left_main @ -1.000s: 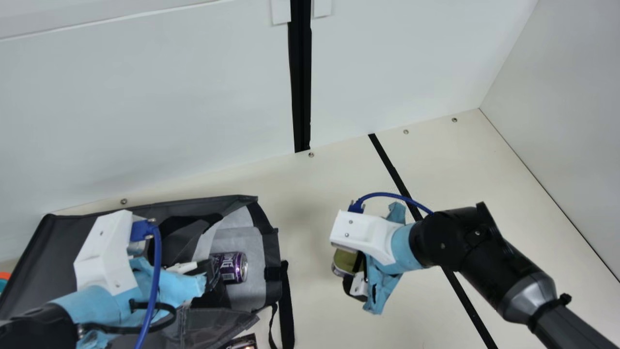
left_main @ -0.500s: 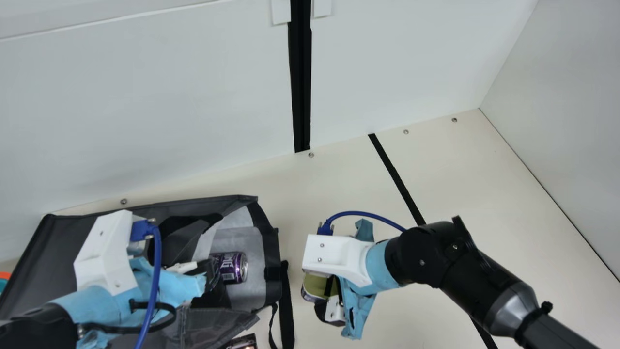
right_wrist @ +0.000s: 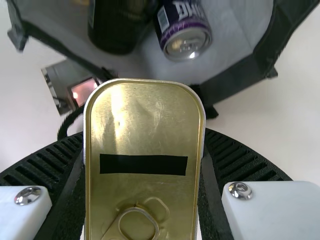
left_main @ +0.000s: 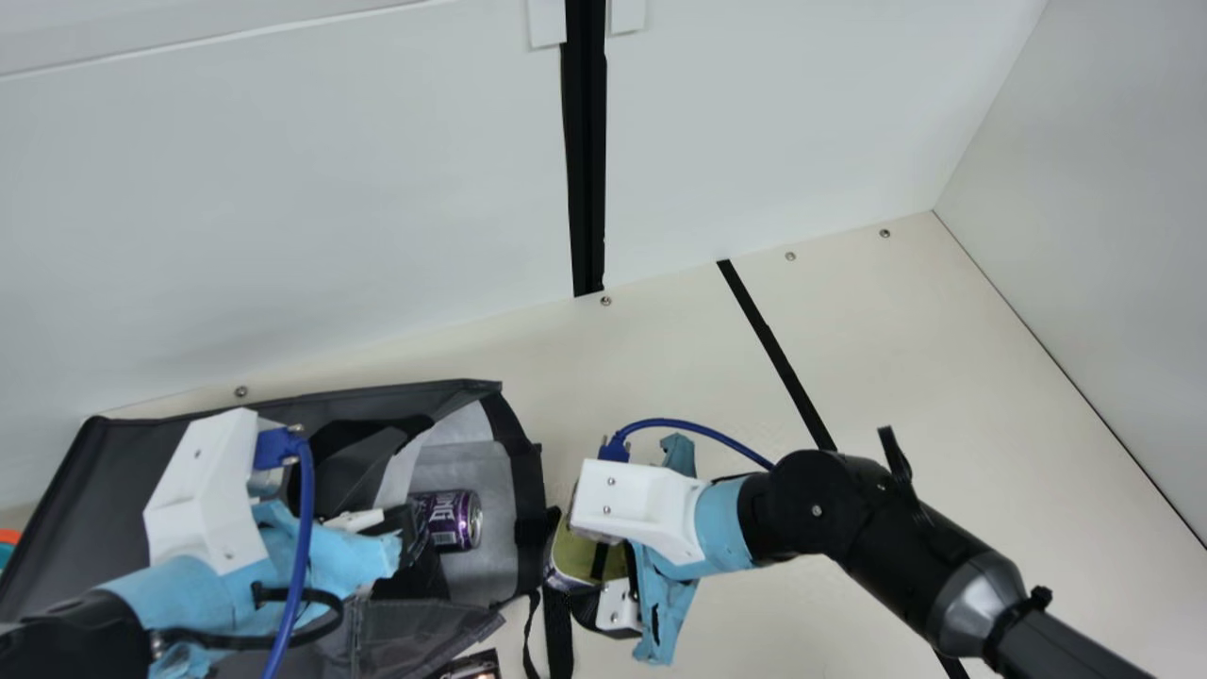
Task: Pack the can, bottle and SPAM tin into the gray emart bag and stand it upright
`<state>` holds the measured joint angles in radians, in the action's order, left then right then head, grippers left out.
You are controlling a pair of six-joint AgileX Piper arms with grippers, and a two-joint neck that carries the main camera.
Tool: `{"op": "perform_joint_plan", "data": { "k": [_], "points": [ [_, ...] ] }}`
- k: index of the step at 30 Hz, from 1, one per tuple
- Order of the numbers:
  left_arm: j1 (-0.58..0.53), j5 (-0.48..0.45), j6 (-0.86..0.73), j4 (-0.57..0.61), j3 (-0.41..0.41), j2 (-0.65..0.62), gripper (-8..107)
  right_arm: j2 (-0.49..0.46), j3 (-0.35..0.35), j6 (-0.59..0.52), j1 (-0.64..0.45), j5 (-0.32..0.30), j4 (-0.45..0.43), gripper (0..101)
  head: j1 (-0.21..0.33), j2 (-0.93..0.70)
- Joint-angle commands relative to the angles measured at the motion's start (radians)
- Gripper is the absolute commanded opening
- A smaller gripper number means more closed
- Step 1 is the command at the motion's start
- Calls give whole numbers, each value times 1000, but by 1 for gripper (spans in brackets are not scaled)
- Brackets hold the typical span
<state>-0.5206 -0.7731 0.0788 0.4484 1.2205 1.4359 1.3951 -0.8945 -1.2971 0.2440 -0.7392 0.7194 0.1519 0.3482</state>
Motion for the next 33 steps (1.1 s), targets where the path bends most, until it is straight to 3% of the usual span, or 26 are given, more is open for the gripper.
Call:
{"op": "perform_joint_plan", "data": {
  "k": [1, 18, 33],
  "points": [
    [0, 0, 0, 0, 0, 0, -8, 7, 2, -52, -2, 10, 62, 0, 23, 1],
    [0, 0, 0, 0, 0, 0, -8, 115, -12, -309, -2, 61, 315, 0, 23, 1],
    [0, 0, 0, 0, 0, 0, -8, 232, -97, -400, 49, 45, 401, 0, 23, 1]
  ]
}}
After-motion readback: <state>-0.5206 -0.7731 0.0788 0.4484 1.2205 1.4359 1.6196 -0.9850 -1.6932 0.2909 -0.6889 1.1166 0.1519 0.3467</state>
